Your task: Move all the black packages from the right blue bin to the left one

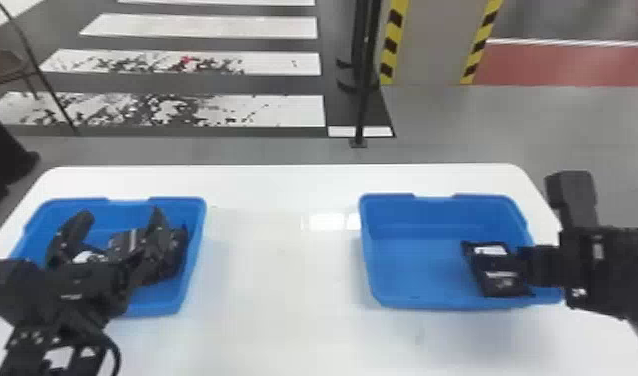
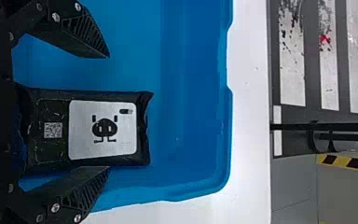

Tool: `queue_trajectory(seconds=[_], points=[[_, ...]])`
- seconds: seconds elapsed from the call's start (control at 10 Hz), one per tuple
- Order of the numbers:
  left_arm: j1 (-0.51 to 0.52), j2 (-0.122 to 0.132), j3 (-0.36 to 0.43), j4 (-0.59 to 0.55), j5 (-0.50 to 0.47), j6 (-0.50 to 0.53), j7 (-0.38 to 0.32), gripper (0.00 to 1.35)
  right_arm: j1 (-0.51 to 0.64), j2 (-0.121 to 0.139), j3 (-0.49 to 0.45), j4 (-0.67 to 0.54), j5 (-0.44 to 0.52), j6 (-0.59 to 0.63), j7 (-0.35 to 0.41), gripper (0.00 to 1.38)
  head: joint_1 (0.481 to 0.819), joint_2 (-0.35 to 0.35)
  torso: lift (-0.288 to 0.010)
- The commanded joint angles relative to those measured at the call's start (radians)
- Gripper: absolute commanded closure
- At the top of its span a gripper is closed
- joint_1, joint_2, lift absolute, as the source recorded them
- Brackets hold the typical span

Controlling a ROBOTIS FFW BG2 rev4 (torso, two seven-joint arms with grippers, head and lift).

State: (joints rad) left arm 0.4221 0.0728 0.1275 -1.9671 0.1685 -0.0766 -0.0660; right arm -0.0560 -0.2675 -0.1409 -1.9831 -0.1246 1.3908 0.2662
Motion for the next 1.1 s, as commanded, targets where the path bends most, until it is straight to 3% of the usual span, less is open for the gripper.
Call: queue_trajectory(seconds=[0.0, 0.4, 0.5, 0.7, 0.8, 1.0], points=[[0.000, 0.001, -0.004, 0.000, -0.001, -0.009, 0.000, 0.15, -0.003, 0.001, 0.011, 0.011, -0.001, 0.047, -0.018, 0.18, 0.695, -0.035, -0.154], [0.000, 0.002, -0.006, 0.002, -0.001, -0.014, 0.002, 0.15, -0.013, 0.001, 0.027, 0.050, -0.001, 0.101, -0.039, 0.19, 0.695, -0.039, -0.154], [0.002, 0.002, -0.006, 0.002, 0.001, -0.012, 0.003, 0.15, -0.018, 0.001, 0.027, 0.058, -0.005, 0.104, -0.039, 0.29, 0.695, -0.040, -0.154], [0.007, 0.002, -0.004, 0.010, 0.009, -0.012, 0.003, 0.15, -0.032, -0.002, 0.033, 0.097, -0.053, 0.089, -0.036, 0.94, 0.695, -0.037, -0.154], [0.010, 0.001, -0.002, 0.010, 0.011, -0.012, 0.005, 0.15, -0.027, -0.002, 0.033, 0.114, -0.089, 0.055, -0.031, 1.16, 0.695, -0.033, -0.154], [0.015, 0.001, -0.002, 0.015, 0.019, -0.019, 0.006, 0.15, -0.018, -0.002, 0.027, 0.163, -0.119, -0.073, 0.010, 1.19, 0.695, -0.006, -0.154]])
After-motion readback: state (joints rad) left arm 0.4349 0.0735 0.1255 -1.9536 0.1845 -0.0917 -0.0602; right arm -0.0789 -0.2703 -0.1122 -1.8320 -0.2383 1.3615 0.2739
